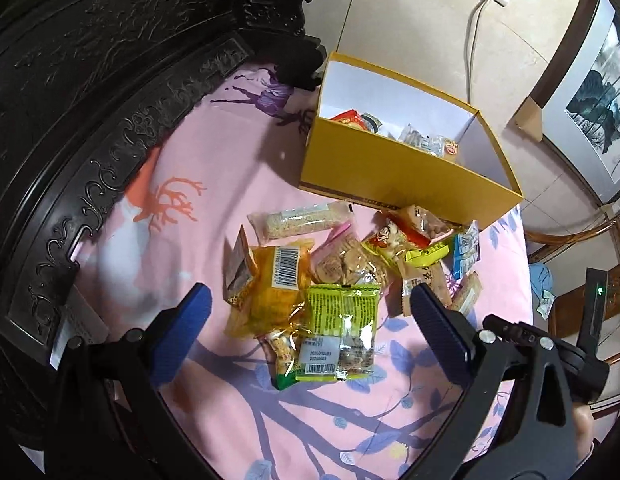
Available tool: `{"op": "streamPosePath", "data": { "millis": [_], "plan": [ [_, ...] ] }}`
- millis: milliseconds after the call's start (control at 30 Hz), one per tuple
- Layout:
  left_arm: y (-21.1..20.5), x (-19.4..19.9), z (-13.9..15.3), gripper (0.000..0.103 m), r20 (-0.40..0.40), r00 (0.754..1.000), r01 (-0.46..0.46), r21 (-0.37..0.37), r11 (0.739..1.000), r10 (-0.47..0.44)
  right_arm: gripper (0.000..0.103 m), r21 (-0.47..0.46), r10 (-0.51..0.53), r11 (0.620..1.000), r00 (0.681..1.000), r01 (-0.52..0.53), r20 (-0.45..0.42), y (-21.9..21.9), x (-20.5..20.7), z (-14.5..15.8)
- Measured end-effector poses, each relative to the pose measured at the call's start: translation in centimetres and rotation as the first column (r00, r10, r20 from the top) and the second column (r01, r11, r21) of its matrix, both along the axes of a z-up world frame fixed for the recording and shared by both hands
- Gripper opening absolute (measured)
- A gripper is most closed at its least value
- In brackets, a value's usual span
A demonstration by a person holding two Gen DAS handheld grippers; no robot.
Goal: Organize snacks
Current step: 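Lower the right gripper toward the long grain bar beside the box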
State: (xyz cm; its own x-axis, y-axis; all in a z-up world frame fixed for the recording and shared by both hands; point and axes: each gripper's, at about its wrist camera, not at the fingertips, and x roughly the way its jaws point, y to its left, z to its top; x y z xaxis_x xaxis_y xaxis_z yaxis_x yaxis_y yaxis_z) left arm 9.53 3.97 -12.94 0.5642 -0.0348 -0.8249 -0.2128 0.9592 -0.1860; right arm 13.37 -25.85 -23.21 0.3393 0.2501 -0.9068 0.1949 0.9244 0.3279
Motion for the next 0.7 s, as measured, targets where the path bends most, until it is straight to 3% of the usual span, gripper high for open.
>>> {"op": "streamPosePath", "data": {
  "millis": [233,400,700],
  "plan": [
    [0.9,0.1,-0.5,0.101,-0.029,0.999,-0.028,-0.011,1.000,0.028,0.070,-0.031,-0.001,1.000,1.000,0.001,-0.001,1.1,2.3,-1.3],
    [1.9,-0.1,-0.5,0.101,-0.031,0.998,-0.057,-0.013,0.998,0.057,0.062,-0.056,0.008,0.998,1.000,-0.009,-0.017,1.7,3.1,-2.3],
    [2.3,0.0,-1.0,0.101,-0.047,0.997,-0.069,-0.016,0.997,0.068,0.062,-0.070,0.001,0.998,1.000,-0.003,-0.030,2.0,4.3,-2.8]
  ]
}}
